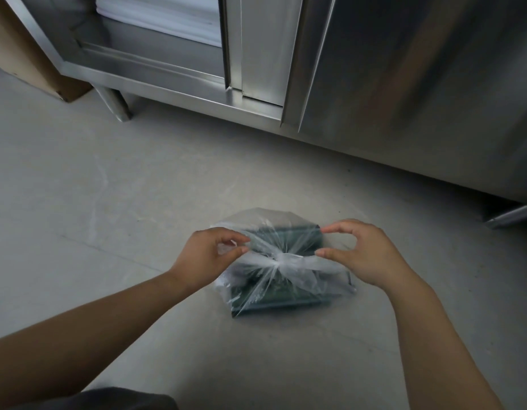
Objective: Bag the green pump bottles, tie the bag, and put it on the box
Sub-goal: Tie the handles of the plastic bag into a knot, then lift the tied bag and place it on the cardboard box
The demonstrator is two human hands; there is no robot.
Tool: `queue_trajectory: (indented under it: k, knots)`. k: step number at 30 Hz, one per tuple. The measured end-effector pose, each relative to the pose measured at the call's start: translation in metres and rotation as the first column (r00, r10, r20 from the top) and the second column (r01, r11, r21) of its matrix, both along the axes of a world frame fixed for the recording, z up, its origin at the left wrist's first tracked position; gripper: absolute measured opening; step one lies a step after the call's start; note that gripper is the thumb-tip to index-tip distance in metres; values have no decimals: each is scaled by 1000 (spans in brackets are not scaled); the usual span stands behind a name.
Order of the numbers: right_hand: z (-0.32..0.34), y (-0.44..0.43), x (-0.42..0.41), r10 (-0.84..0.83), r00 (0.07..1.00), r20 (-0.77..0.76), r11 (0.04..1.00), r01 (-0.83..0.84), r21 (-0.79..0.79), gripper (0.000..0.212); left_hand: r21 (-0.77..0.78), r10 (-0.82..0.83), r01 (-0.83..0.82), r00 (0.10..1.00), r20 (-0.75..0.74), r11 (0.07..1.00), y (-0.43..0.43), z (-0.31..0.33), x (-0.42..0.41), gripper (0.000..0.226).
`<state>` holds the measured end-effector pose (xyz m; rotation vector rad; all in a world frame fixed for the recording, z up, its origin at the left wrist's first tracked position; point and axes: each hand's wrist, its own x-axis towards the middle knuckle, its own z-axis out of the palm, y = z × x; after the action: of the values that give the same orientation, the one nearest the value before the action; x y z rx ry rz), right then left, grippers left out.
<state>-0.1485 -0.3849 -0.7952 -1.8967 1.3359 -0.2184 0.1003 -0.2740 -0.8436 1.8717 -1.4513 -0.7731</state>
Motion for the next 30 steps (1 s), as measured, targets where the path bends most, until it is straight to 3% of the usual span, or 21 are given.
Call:
queue_trajectory:
  k: [3,7,10,17,23,27,30]
  knots:
    - [9,7,23,111,993,-30,980,-114,-162,35,-67,-24,34,990,139,997,-3,-4,4,21]
    - [-25,38,54,243,967,-75,966,-249,-72,52,17,-87,86,965,246,996,1,-16,11,43]
    - [-60,52,60,235,963,-132,961,-250,-117,59,73,-163,149,952,258,986,6,-29,15,67]
    - [-93,50,71,203,953,-227,953,-246,-179,64,87,-138,119,957,253,989,5,-52,19,63]
    - [-112,50,83,182,968,-173,937,-224,-267,73,203,-139,102,974,179,974,1,-68,33,65]
    - [-118,51,87,146,979,-142,889,-193,-416,73,197,-132,100,978,158,975,1,-75,35,64]
    - [-119,53,89,158,978,-138,890,-201,-409,76,182,-126,98,980,151,978,1,-77,36,62]
